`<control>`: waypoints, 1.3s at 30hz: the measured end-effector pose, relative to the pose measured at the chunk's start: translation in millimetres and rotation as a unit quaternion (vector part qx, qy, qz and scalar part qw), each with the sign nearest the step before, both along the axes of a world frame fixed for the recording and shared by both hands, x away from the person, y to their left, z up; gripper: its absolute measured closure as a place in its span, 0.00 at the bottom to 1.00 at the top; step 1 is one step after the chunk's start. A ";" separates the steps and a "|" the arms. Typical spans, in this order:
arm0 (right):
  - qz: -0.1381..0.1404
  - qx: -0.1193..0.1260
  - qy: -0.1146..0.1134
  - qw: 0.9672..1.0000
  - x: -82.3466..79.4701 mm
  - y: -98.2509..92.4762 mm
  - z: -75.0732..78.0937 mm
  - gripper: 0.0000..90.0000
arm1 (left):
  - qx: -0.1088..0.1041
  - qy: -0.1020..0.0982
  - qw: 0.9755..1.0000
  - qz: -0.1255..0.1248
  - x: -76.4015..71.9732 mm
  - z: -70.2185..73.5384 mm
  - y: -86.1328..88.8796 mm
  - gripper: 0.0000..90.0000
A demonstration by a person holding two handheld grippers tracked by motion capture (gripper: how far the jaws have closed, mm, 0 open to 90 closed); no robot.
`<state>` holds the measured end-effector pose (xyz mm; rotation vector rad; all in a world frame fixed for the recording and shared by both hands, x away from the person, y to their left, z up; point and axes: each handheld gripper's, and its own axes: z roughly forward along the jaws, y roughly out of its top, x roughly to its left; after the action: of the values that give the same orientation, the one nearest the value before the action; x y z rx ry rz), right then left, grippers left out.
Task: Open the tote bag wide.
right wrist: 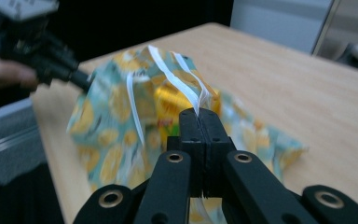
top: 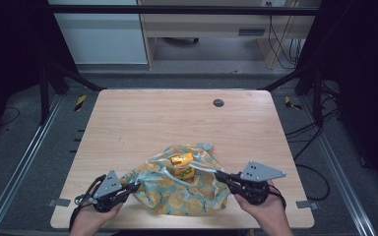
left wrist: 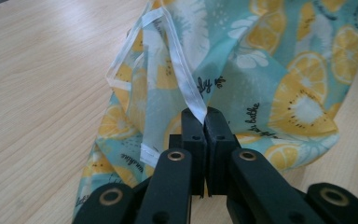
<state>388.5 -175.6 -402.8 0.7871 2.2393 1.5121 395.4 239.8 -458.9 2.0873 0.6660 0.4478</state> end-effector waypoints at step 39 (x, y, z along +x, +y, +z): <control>-0.039 -0.076 0.060 0.995 -6.1 -26.4 -35.9 0.44 | 0.020 0.016 0.999 0.038 5.9 -7.8 3.3 0.98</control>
<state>382.3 -202.0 -438.7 0.9293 2.3459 1.2738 401.3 243.2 -466.7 2.1155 0.7630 0.4750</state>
